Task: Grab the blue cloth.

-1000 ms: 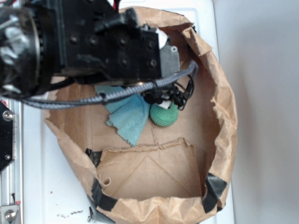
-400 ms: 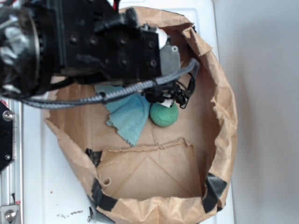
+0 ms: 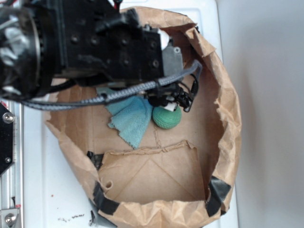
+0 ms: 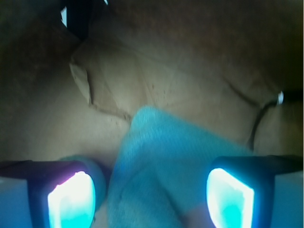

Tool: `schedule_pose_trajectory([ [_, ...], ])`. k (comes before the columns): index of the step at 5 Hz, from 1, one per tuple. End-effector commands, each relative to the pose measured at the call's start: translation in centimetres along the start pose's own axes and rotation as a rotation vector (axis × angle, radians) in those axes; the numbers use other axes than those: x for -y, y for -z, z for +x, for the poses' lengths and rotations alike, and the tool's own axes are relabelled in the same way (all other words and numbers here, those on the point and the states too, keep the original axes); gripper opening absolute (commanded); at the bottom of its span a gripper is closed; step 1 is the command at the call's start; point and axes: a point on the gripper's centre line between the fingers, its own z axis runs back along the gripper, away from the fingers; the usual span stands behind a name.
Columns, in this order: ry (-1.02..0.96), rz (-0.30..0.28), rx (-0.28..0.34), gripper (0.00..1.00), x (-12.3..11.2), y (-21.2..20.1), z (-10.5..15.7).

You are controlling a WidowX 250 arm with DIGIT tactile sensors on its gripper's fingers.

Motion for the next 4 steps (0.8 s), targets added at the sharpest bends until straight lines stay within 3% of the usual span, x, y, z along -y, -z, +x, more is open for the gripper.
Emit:
schedule_pose_trajectory([
  [1,-0.182,-0.060,-0.071,1.00,-0.3,0.3,0.5],
  [4,-0.285,-0.017,-0.030,1.00,0.8,2.2,1.4],
])
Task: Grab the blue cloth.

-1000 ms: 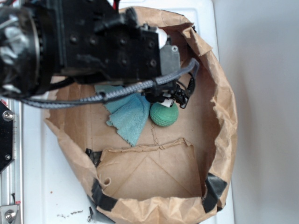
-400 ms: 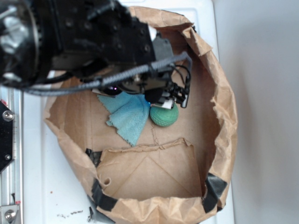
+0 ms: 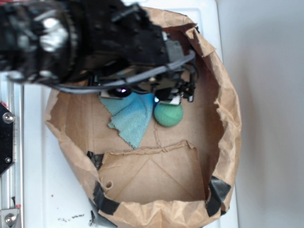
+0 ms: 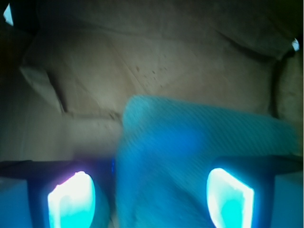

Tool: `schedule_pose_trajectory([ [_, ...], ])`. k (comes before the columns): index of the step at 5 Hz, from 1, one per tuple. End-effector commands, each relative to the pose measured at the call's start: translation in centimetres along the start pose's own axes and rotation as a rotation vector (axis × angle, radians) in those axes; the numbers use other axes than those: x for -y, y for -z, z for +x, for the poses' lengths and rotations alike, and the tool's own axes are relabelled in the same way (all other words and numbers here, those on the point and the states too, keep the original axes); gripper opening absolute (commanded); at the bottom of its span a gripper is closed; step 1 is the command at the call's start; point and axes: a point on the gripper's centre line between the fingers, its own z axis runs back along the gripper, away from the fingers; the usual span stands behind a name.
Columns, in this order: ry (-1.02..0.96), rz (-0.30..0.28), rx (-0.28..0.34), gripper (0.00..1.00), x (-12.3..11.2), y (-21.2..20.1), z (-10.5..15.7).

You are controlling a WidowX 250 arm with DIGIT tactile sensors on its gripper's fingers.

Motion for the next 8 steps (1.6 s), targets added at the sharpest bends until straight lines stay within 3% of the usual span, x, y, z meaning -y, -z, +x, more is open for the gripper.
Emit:
schedule_pose_trajectory([
  [1,-0.052,-0.036,0.036,1.00,0.6,-0.3,1.1],
  [4,0.027,-0.021,0.106,1.00,-0.8,1.4,-0.4],
  [7,0.059,-0.015,0.047,1.00,-1.1,-0.2,0.1],
  [8,0.023,-0.008,0.020,0.00,-1.2,-0.4,0.4],
])
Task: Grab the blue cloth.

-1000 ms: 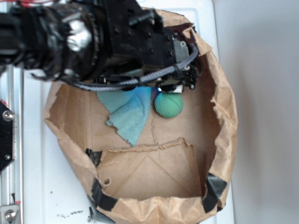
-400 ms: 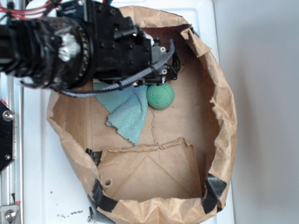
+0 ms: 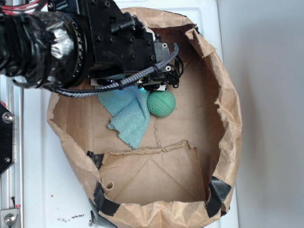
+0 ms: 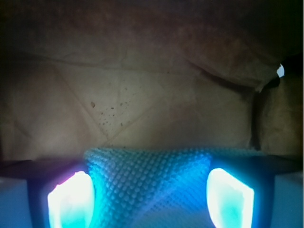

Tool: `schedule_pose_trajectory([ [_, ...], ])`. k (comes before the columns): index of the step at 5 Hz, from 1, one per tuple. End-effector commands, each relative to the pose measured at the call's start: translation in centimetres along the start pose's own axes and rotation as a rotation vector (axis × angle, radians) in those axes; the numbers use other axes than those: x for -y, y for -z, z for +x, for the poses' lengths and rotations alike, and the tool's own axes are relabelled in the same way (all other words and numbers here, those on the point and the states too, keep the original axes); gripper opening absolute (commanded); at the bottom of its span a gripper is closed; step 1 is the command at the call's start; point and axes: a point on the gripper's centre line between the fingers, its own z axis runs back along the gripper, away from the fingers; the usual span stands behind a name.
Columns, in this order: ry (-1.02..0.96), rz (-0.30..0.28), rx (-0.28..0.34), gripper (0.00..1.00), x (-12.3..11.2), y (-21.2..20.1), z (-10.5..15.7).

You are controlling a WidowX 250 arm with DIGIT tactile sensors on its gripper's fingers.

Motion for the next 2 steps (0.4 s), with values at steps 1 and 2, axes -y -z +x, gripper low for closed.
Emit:
schedule_pose_trajectory([
  [1,-0.046,-0.080,-0.005,0.00,0.56,-1.91,1.44],
  [2,-0.071,-0.104,0.007,0.00,0.55,-1.93,1.85],
])
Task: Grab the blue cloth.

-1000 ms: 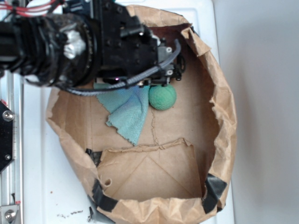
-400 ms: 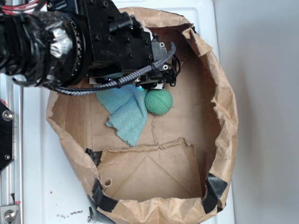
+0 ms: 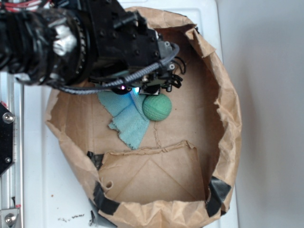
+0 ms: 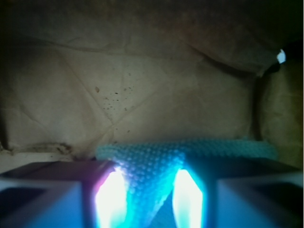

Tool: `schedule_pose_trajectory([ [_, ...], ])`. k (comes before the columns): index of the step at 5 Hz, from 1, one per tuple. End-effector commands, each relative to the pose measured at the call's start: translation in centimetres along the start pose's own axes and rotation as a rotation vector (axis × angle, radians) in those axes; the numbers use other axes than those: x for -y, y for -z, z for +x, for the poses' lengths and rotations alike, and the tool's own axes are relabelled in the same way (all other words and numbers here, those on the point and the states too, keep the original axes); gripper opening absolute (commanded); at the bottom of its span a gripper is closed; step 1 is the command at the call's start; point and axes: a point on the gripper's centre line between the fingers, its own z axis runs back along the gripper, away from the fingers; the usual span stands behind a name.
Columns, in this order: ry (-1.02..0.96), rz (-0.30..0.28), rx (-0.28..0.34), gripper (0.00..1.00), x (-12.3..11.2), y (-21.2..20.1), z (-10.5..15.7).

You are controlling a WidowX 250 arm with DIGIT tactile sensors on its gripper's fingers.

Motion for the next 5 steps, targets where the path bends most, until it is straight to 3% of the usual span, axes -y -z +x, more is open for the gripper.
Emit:
schedule_pose_trajectory([
  [1,-0.042,-0.111,0.043,0.00,0.5,-1.8,1.6],
  [3,-0.028,-0.130,0.022,0.00,0.6,-2.8,2.1],
  [5,0.242,-0.175,-0.011,0.00,0.6,-6.5,2.5],
])
